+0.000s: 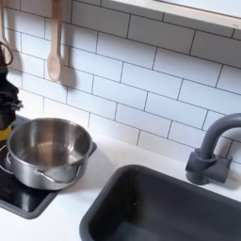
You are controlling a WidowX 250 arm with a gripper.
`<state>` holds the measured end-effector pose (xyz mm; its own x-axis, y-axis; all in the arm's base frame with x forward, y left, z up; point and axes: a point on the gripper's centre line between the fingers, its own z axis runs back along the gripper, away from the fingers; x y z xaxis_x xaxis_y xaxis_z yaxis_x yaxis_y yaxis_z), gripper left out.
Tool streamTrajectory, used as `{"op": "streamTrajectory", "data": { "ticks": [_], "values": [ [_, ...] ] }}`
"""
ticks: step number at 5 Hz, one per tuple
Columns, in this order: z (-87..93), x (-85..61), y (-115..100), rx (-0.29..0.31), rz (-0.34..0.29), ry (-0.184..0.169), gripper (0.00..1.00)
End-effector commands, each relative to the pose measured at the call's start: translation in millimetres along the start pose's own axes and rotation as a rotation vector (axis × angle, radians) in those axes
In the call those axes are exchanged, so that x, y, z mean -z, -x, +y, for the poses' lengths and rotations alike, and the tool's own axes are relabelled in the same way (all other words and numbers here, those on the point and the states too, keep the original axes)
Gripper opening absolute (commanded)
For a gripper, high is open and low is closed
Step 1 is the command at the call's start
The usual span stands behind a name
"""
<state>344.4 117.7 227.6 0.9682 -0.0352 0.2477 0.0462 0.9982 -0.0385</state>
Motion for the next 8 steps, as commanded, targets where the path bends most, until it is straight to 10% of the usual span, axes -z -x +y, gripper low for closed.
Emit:
{"op": "streamTrajectory", "data": {
  "ticks": [1, 8],
  "values": [
    [-12.8, 3.4, -18, 0.11, 0.11, -0.008, 0.0],
    [-48.3, 32.4, -10, 0.247, 0.19, 0.033, 0.0]
  ]
}}
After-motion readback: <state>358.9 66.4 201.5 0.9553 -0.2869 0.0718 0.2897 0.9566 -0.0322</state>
